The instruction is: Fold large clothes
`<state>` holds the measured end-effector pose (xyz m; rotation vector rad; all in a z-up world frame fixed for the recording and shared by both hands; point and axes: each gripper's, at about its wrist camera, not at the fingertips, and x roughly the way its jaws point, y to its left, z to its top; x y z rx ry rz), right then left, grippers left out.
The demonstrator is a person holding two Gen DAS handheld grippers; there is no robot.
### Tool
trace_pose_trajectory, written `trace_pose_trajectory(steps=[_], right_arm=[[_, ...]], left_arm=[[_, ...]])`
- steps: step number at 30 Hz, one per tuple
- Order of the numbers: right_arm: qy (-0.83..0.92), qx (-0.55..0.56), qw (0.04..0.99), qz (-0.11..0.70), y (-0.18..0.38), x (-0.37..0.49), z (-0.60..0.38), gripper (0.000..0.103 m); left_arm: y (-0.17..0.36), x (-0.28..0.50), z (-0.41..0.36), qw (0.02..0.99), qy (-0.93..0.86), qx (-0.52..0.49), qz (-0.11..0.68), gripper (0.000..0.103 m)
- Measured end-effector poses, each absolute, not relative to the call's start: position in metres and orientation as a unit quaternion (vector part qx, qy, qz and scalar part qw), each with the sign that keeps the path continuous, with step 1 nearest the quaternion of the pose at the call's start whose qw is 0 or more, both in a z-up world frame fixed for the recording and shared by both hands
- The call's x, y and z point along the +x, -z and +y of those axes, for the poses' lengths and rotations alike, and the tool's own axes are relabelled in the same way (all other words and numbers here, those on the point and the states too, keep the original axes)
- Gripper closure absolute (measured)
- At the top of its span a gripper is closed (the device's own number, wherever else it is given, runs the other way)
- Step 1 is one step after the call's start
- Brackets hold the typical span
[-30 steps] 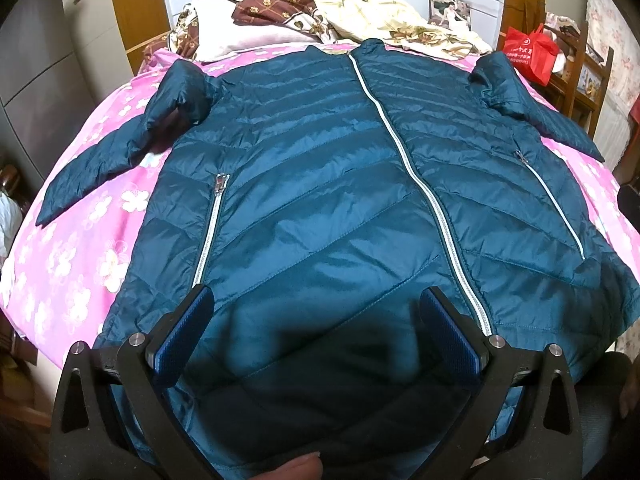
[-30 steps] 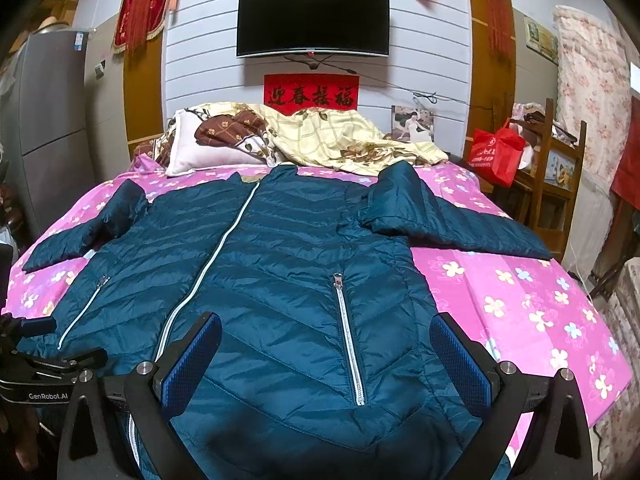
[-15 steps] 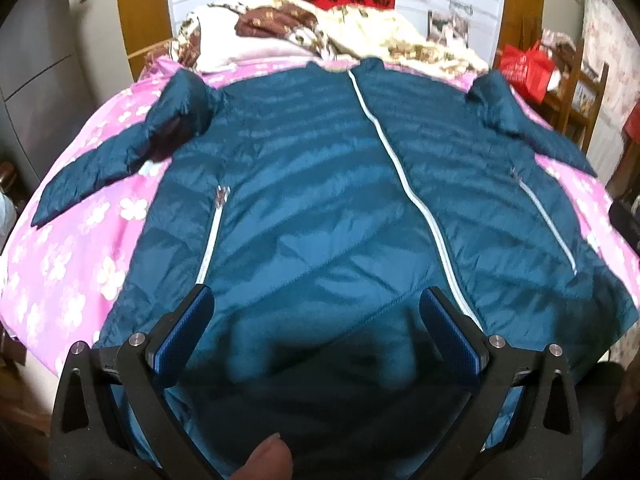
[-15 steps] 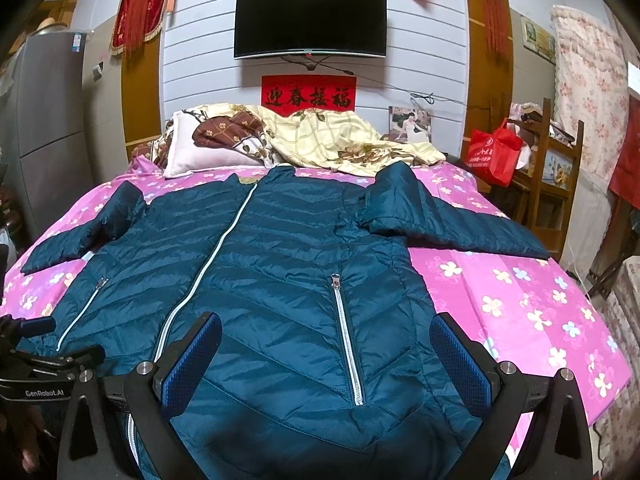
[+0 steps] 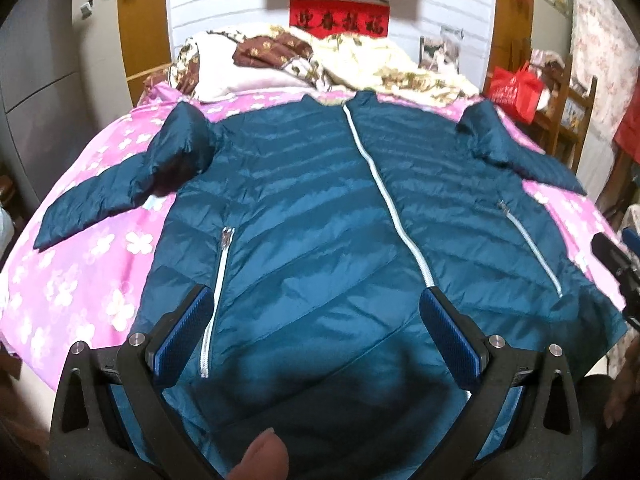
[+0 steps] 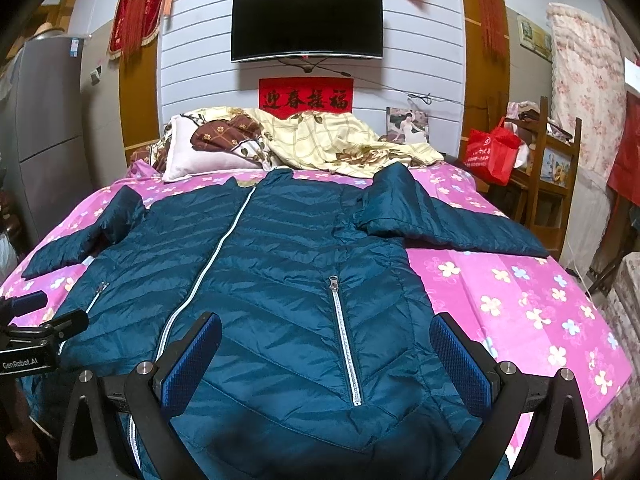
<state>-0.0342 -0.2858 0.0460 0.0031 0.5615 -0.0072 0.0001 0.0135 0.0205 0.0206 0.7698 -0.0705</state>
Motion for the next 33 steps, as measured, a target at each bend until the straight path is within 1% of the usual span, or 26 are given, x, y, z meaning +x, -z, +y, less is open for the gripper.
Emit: trace_pose_trajectory(steps=[5, 8, 14, 18, 23, 27, 29, 30, 33], right_arm=[[0.004, 0.003, 0.96, 0.278, -0.046, -0.034, -0.286, 0.0], [0.006, 0.01, 0.961, 0.278, -0.049, -0.038, -0.288, 0.0], [0.001, 0.044, 0.959, 0.279, -0.053, -0.033, -0.29, 0.0], [0.002, 0.05, 0.965, 0.259, -0.066, -0.016, -0.282, 0.0], [-0.02, 0.048, 0.969, 0.241, -0.078, 0.029, -0.265, 0.0], [-0.019, 0.028, 0.968, 0.25, -0.052, 0.054, -0.255, 0.0], [-0.002, 0.028, 0.966, 0.257, -0.037, 0.056, -0.258, 0.0], [0.007, 0.034, 0.963, 0.267, -0.035, 0.057, -0.261, 0.0], [0.015, 0.047, 0.964, 0.262, -0.035, 0.05, -0.27, 0.0]], left_arm=[[-0.026, 0.005, 0.019, 0.93, 0.012, 0.019, 0.368, 0.0], [-0.031, 0.016, 0.028, 0.926, 0.043, -0.004, 0.375, 0.0], [-0.046, 0.035, 0.035, 0.936, 0.036, 0.009, 0.351, 0.0], [-0.051, 0.061, 0.042, 0.939, 0.029, 0.005, 0.342, 0.0], [-0.027, 0.087, 0.058, 0.935, 0.008, -0.01, 0.355, 0.0], [0.001, 0.096, 0.075, 0.913, -0.029, -0.036, 0.404, 0.0], [0.007, 0.095, 0.076, 0.91, -0.044, -0.036, 0.41, 0.0], [0.009, 0.093, 0.075, 0.909, -0.046, -0.036, 0.412, 0.0], [0.014, 0.091, 0.067, 0.907, -0.038, -0.026, 0.418, 0.0]])
